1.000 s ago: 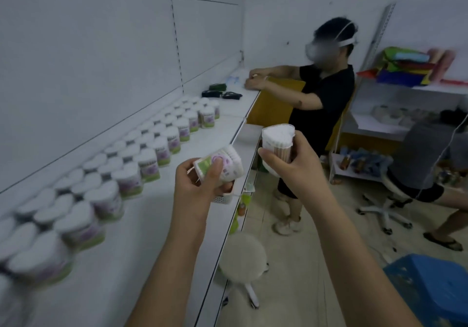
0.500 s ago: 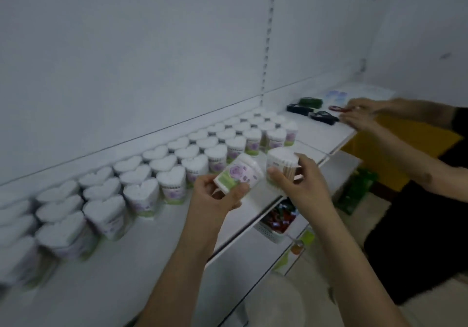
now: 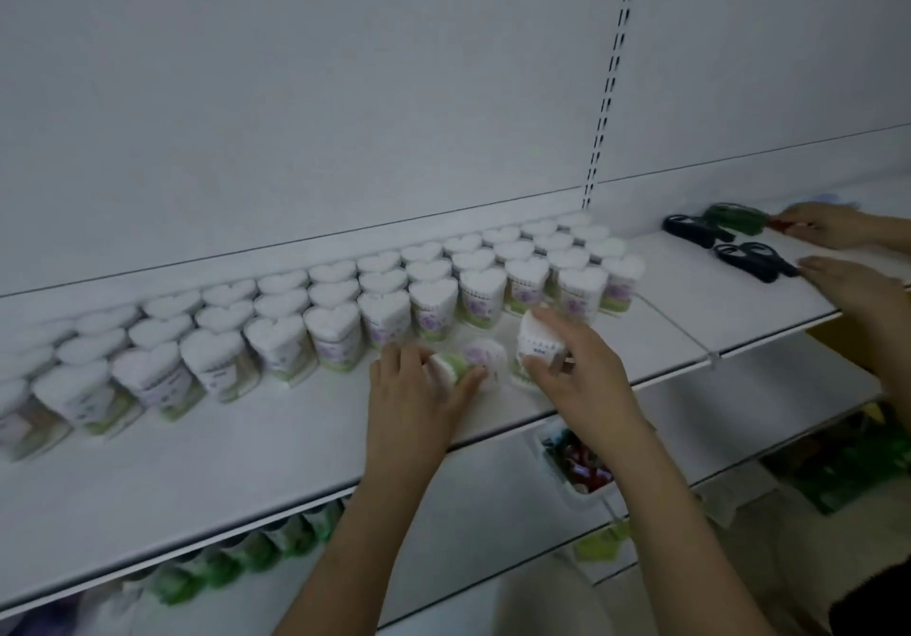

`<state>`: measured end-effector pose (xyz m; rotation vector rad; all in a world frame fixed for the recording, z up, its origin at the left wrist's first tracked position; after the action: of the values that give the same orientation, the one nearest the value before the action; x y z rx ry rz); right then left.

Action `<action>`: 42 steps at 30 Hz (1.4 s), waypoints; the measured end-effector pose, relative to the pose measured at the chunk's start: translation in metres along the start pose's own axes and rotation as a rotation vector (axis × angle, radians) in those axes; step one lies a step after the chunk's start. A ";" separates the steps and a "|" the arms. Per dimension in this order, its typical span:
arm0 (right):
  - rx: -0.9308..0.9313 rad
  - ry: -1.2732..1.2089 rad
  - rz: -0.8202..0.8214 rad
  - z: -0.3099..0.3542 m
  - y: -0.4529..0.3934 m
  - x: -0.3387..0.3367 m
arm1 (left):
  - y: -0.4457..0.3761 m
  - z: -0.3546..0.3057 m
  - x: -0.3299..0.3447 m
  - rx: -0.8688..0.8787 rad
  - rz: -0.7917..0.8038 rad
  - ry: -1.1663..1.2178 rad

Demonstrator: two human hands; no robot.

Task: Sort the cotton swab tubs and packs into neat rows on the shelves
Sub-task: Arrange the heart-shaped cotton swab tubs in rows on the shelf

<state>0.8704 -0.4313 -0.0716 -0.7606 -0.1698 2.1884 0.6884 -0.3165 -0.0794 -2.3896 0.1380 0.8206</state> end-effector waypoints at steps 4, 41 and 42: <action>-0.148 0.145 0.024 -0.001 -0.004 0.008 | 0.002 0.002 0.011 0.037 0.080 -0.252; -0.698 0.487 -0.308 -0.002 -0.023 -0.021 | -0.006 -0.073 0.037 0.501 -0.069 -0.338; -0.713 0.501 -0.325 -0.002 -0.023 -0.022 | -0.007 -0.075 0.037 0.513 -0.077 -0.327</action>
<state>0.8976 -0.4320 -0.0544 -1.5238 -0.7777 1.5514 0.7592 -0.3503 -0.0508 -1.7508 0.1078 0.9895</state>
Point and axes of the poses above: each hand's wrist, its own y-axis away from the middle knuckle, its own x-axis out of the palm, z = x × y, the point moved 9 cm from there along -y, towards the middle knuckle, and after that the axes turned 8 degrees about -z, right-handed, at the moved point
